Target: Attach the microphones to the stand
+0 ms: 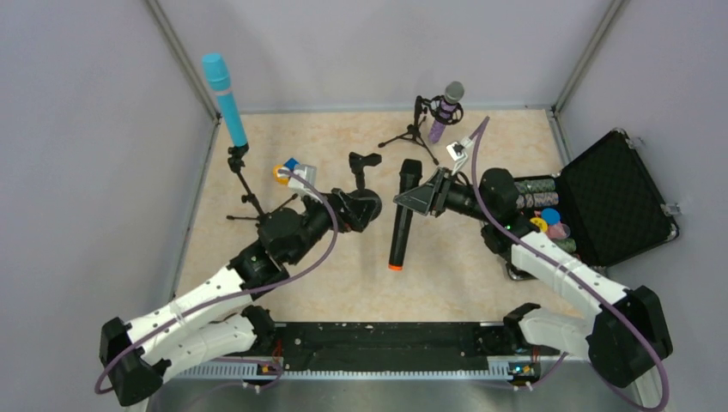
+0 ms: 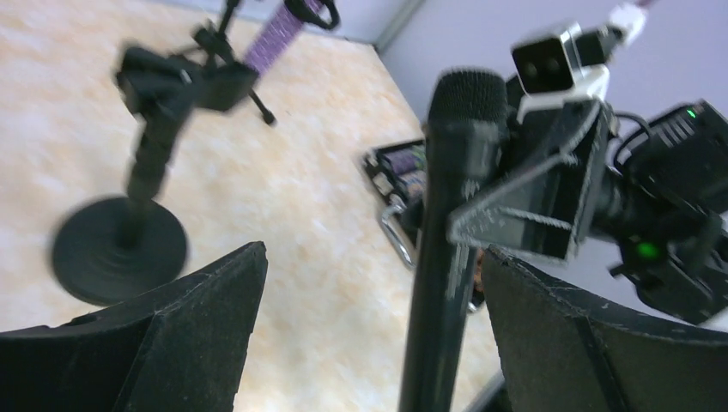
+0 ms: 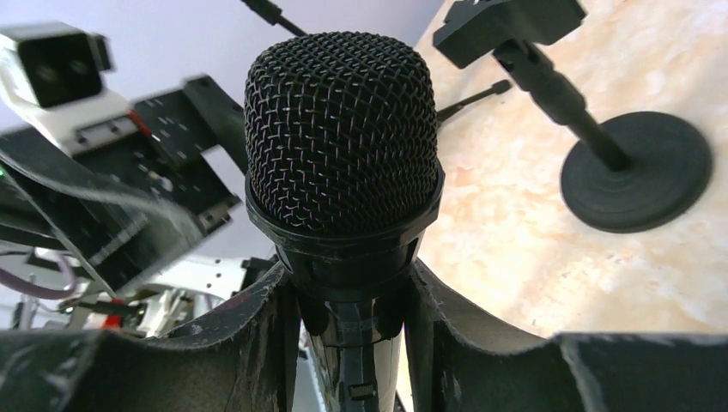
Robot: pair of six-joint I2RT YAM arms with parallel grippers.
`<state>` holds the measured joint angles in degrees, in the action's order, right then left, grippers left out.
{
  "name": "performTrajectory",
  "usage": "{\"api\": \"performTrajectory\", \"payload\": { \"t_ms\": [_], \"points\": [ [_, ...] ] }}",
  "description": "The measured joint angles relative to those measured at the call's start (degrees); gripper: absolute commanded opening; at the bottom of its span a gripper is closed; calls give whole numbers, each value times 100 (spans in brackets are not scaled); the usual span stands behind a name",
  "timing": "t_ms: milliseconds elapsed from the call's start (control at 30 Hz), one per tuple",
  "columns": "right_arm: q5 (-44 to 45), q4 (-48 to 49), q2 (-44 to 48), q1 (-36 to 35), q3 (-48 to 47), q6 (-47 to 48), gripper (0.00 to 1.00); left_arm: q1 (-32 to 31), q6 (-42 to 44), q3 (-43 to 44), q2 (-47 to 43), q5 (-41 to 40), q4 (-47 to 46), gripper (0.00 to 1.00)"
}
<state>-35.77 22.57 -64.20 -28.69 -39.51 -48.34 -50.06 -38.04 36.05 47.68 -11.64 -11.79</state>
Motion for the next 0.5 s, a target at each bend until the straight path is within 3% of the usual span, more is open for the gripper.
{"api": "performTrajectory", "payload": {
  "t_ms": [200,500],
  "points": [
    [321,-476,323,98,9,358,0,590,1049,1333,555,-63,887,99],
    [415,-767,372,179,26,531,0,1794,2400,2903,1939,828,1934,99]
  ]
}}
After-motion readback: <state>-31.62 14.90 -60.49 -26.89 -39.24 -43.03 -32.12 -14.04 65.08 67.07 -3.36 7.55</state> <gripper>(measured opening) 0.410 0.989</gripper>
